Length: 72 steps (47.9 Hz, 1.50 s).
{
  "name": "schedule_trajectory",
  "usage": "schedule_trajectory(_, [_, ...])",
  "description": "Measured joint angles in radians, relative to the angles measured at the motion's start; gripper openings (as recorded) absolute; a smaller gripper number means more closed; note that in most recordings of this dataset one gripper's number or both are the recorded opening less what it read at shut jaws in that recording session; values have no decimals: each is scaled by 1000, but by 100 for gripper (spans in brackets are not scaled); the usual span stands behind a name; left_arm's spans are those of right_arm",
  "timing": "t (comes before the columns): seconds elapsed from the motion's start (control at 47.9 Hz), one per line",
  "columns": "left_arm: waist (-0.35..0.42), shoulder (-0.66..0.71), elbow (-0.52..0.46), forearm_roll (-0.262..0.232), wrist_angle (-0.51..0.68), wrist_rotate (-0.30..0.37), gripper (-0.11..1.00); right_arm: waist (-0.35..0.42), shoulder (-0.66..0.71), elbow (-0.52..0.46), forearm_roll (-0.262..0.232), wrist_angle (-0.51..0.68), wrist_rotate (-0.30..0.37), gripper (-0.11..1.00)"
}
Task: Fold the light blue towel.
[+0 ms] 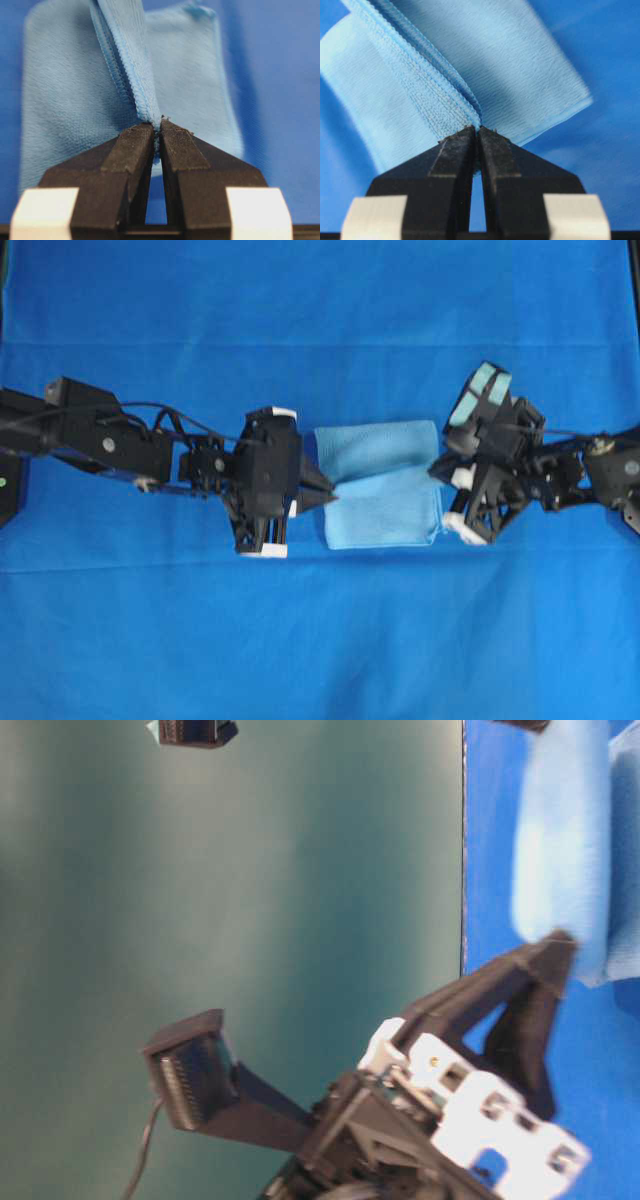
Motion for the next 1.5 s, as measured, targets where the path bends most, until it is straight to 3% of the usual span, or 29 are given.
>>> schedule_trajectory(0.271, [-26,87,-6,-3,-60,-6,4,32,87,12,-2,-35,80,4])
schedule_trajectory(0.521, [-51,133,0,-2,-114,-12,4,35,140,29,-2,-147,86,4])
schedule_trajectory(0.73, [-52,144,-6,-3,-117,-12,5,35,147,31,0,-152,89,5])
schedule_trajectory(0.772, [-52,146,-8,-3,-114,-14,9,35,147,29,0,-153,87,8])
schedule_trajectory(0.834, [-55,146,-9,-3,-114,-18,22,35,149,29,0,-147,87,25])
schedule_trajectory(0.96, [-69,147,-8,-2,-114,-20,60,38,152,26,0,-143,83,60])
schedule_trajectory(1.022, [-77,147,-8,-2,-114,-20,74,52,150,17,-2,-141,75,58])
schedule_trajectory(1.231, [-89,101,-6,-2,-84,-20,75,114,78,-6,-15,-101,75,54])
schedule_trajectory(1.502, [-98,-104,28,-2,48,-6,73,164,-91,-11,-63,64,74,54])
